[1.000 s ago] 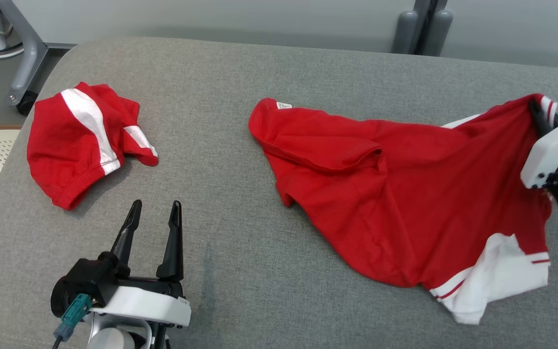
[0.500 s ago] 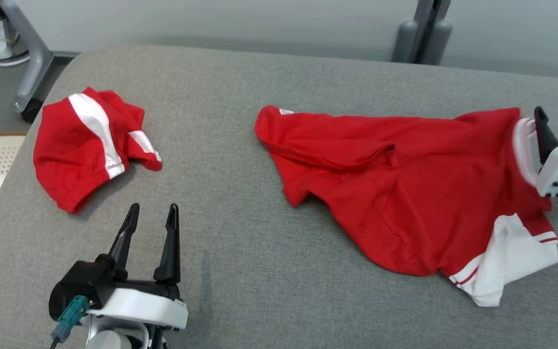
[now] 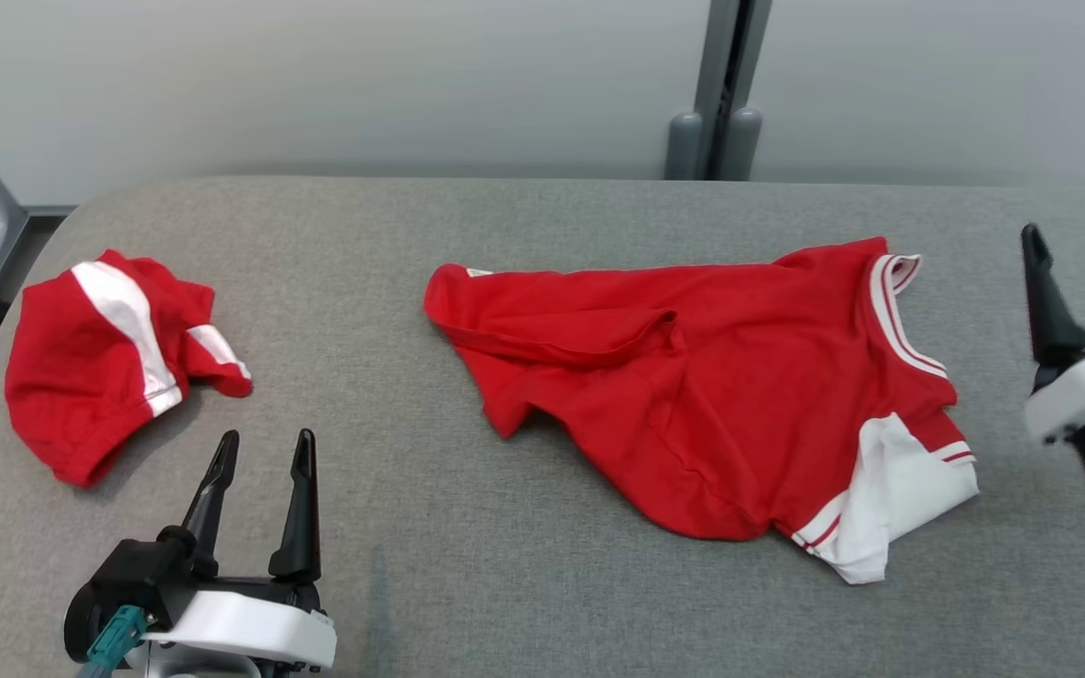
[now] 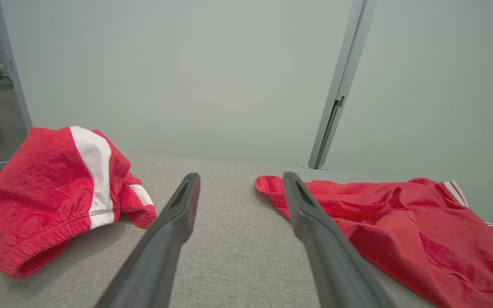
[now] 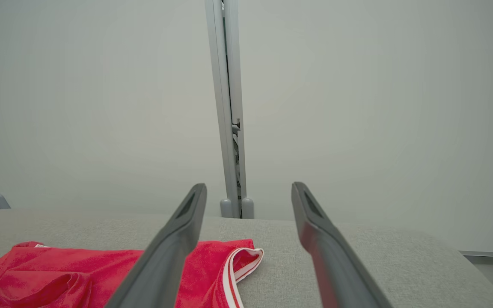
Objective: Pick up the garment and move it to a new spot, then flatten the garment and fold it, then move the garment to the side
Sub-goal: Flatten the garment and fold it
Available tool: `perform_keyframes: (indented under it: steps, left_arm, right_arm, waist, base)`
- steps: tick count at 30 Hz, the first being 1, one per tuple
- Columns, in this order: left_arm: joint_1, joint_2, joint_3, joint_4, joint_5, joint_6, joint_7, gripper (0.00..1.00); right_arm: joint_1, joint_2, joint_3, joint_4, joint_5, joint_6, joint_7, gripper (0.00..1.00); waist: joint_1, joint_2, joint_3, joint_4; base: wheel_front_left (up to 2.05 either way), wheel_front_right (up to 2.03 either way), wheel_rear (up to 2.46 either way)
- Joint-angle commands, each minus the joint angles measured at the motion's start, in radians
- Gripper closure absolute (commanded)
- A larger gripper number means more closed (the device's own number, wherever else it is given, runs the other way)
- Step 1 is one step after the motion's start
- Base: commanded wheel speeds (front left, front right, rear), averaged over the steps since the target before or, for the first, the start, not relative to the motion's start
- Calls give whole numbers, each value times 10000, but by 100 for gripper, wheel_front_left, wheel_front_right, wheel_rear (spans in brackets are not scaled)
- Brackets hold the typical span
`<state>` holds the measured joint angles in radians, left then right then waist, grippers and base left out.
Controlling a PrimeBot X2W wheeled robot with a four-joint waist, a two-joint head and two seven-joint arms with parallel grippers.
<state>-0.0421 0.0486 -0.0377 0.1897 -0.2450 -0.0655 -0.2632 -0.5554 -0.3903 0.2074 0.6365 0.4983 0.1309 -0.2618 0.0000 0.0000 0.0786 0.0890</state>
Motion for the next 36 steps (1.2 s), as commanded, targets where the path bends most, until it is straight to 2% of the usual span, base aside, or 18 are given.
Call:
perform_keyframes:
  steps: [1, 6, 7, 17, 24, 32, 36]
  left_arm:
    - [64, 39, 64, -28, 88, -50, -18, 0]
    - [121, 39, 183, -40, 177, -149, -20, 0]
    - [121, 39, 183, -40, 177, -149, -20, 0]
    - [153, 39, 299, -75, 266, -231, -20, 0]
    - [162, 39, 341, -40, 297, -255, -20, 0]
    - [-284, 39, 263, 166, 469, -373, -18, 0]
    - [-989, 118, -98, 511, 779, -497, -19, 0]
  right_arm:
    - [607, 186, -265, -572, -210, 1, -46, 0]
    - [2496, 975, -1249, -2665, -831, 1, -42, 0]
    - [2496, 975, -1249, -2665, -831, 1, -42, 0]
    - [5262, 2233, -1916, -5436, -1842, 1, -27, 0]
    - [5968, 2643, -1923, -5903, -2015, 1, -27, 0]
    - [5736, 2701, -1789, -5805, -1990, 1, -27, 0]
    - [5544, 2714, -1586, -5706, -1966, 1, -27, 0]
  waist:
    - [0, 0, -145, -178]
    - [0, 0, -238, -398]
    - [0, 0, -238, -398]
    - [0, 0, -315, -703]
    - [0, 0, -265, -940]
    - [0, 0, -101, -1145]
    - [0, 0, 126, -1335]
  base:
    - [0, 0, 0]
    - [0, 0, 0]
    - [0, 0, 0]
    - [0, 0, 0]
    - [0, 0, 0]
    - [0, 0, 0]
    - [0, 0, 0]
